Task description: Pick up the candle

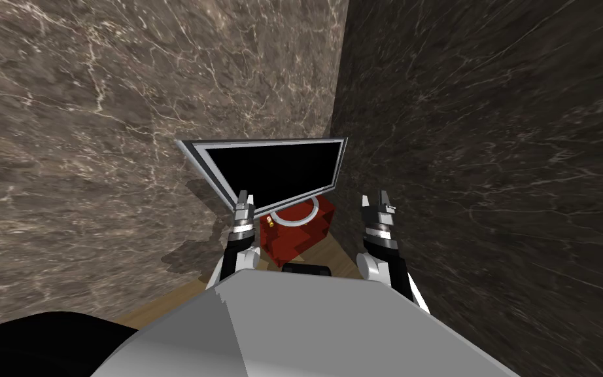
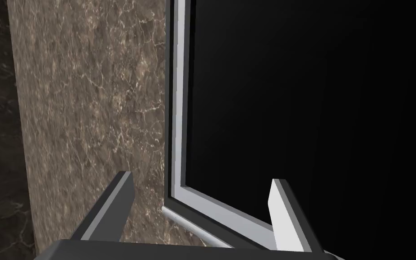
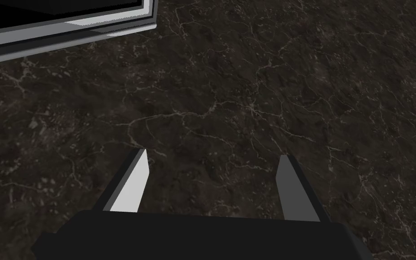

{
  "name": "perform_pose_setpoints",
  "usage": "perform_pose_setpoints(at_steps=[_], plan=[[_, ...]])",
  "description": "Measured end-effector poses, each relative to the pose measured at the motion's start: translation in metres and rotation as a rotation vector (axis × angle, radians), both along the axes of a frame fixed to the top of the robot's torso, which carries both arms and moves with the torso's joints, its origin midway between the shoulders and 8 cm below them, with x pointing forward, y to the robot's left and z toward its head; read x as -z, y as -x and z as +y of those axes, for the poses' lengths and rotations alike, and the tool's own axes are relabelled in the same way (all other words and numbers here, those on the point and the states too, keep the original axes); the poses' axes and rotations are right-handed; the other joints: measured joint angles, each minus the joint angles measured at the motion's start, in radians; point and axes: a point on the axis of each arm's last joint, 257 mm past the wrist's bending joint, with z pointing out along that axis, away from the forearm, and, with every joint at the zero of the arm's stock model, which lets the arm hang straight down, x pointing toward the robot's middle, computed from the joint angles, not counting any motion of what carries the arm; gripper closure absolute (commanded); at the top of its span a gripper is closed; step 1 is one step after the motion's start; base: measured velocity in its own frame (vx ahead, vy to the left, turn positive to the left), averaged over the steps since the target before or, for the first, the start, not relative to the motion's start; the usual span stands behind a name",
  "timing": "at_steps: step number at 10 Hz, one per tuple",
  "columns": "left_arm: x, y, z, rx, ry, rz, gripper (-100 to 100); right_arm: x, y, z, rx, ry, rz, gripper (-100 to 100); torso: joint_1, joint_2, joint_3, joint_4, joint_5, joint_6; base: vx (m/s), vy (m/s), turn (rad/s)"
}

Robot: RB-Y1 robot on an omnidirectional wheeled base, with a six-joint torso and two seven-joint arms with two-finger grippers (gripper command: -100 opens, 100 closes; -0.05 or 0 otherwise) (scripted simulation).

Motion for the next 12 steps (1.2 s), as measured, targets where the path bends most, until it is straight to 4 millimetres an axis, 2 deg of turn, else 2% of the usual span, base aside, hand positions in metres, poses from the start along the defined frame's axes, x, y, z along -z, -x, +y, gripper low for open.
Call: perform_pose_setpoints(at_steps=[3,5,9,12], plan=[[0.017,-0.009,-0.004,0.032,-0.073,0.062,-100,0.0,0.0,0.0,0.0,0.0,0.0,0,-0.001,-0.001,-0.001,0.0,0.0,0.0,0.016,-0.032,-0.009],[0.037,-0.017,-0.004,0.047,-0.119,0.132,-100,0.0,0.0,0.0,0.0,0.0,0.0,0,-0.003,-0.002,-0.001,0.0,-0.001,0.0,0.029,-0.063,-0.012],[0.101,-0.039,0.01,0.042,-0.171,0.318,-100,0.0,0.0,0.0,0.0,0.0,0.0,0,-0.005,-0.003,-0.002,-0.001,-0.001,0.0,0.039,-0.077,-0.012],[0.16,-0.041,0.029,0.019,-0.185,0.484,-100,0.0,0.0,0.0,0.0,0.0,0.0,0,-0.006,-0.003,-0.002,-0.001,-0.001,0.0,0.042,-0.1,-0.013]])
